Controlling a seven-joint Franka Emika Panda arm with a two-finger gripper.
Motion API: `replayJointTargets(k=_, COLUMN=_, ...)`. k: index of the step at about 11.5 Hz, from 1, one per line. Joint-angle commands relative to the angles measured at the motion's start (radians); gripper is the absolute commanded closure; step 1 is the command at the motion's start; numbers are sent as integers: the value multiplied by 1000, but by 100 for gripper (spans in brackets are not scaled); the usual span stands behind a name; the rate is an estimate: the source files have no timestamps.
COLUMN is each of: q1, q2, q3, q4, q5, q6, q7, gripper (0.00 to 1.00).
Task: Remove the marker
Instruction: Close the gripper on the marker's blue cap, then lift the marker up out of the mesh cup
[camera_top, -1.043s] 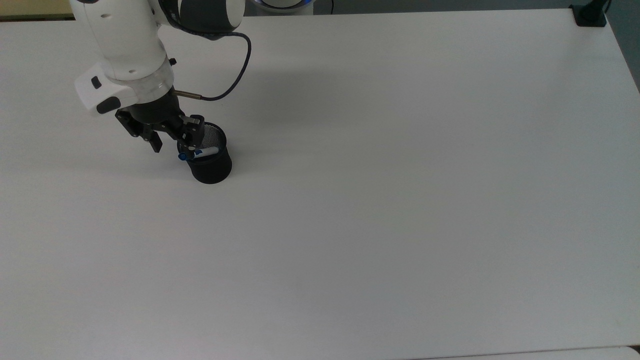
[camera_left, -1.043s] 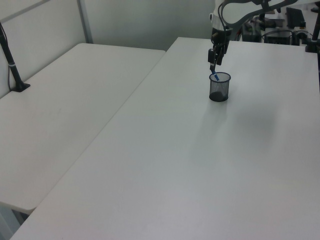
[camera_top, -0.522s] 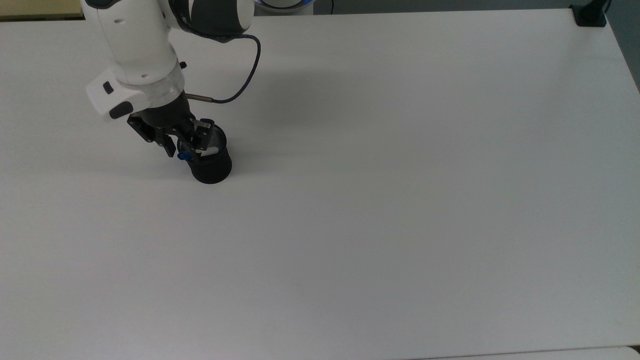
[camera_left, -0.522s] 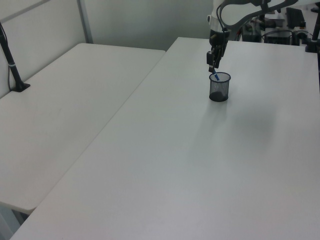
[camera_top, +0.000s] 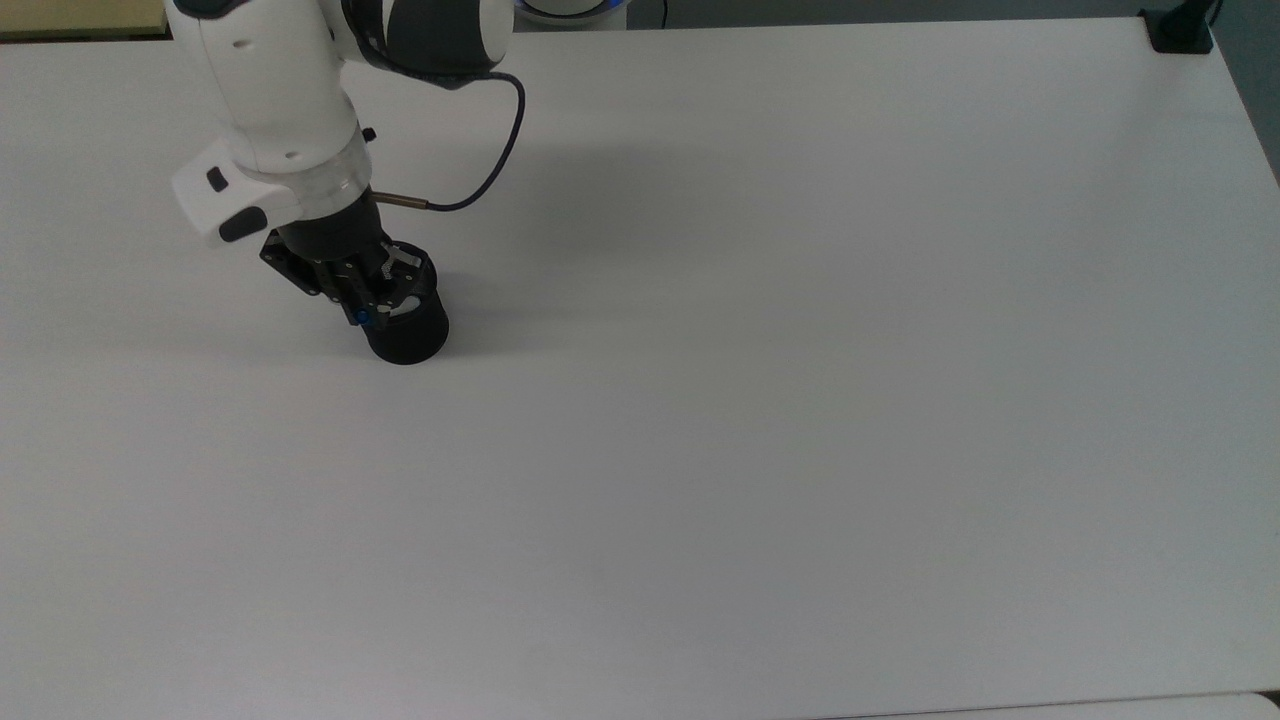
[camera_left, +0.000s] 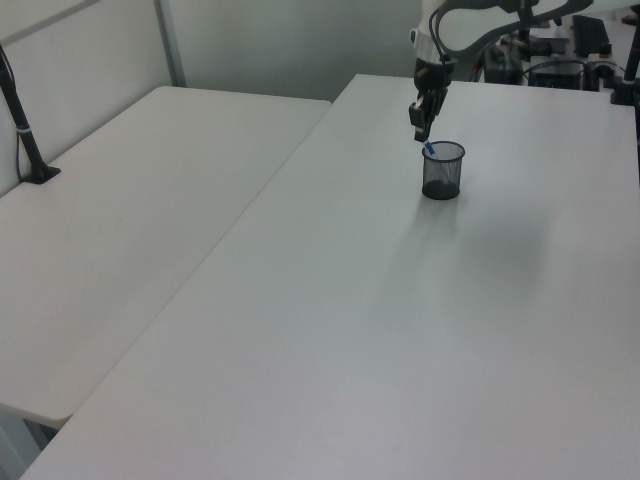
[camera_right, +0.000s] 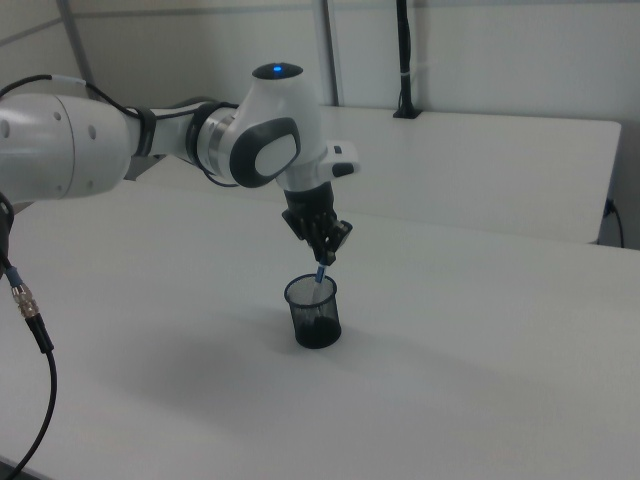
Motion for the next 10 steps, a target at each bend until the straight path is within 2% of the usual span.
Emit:
replayJointTargets(k=1, q1=-1, q2=-35, q3=-3, q4=55, q5=39, q6=-2, q7=8, gripper=91)
replayJointTargets(k=4, q1=10, q2=-87, q3=-3, q4=144, q5=103, q6=-128, q7=11, gripper=91)
replayJointTargets(k=6, q1=29, q2=-110, q3=0, q4=173, q5=118, q6=-230, q7=47, gripper=91)
replayJointTargets(k=8, q1=97, q2=-102, q3=23, q4=173, q5=117, q6=-308, q7=89, gripper=91)
replayJointTargets(k=10, q1=173, q2=-52, q3=31, q4=143, q5=115, q6=-311, q7=126, gripper=91)
